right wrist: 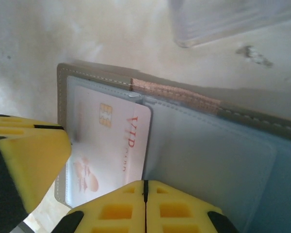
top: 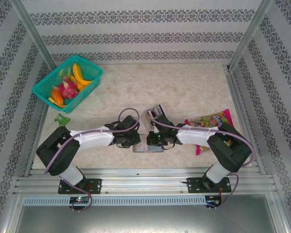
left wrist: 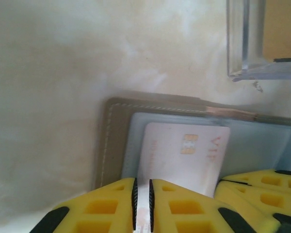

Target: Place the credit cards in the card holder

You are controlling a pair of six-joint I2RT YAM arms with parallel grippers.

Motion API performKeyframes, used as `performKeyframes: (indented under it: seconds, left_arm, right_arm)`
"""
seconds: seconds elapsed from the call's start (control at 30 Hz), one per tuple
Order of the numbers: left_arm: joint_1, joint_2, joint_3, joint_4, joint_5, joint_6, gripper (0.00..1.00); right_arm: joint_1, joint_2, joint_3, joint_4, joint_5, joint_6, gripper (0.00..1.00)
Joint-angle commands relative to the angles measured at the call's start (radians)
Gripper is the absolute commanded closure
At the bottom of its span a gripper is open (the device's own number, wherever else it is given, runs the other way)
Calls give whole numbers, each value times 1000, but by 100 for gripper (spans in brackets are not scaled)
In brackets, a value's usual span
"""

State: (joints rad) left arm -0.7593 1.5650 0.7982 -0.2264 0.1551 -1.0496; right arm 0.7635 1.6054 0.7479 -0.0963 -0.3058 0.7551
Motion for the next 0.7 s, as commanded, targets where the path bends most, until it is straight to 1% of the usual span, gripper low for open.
performKeyframes:
  seconds: [0.0, 0.1, 0.23, 0.4, 0.5, 0.67]
  left_arm:
    - [-9, -86, 12, -60, -54, 34, 80]
    - [-9, -96, 22, 4, -1, 51, 80]
    - [-11, -45, 51, -8, 33, 55, 84]
    - [-11, 18, 40, 47, 91, 49, 86]
    - [-11, 37, 42, 55, 96, 41, 86]
    - [-11, 40, 23, 54, 74, 12, 85]
  right_arm:
    - [7, -4, 20, -69, 48, -40, 93]
    - [8, -4, 8, -48, 41, -32, 93]
    - [3, -11, -18, 22, 10, -8, 93]
    - [-4, -10, -36, 98, -54, 13, 93]
    - [-6, 9, -25, 107, -111, 3, 94]
    - [-5, 3, -38, 135, -122, 8, 94]
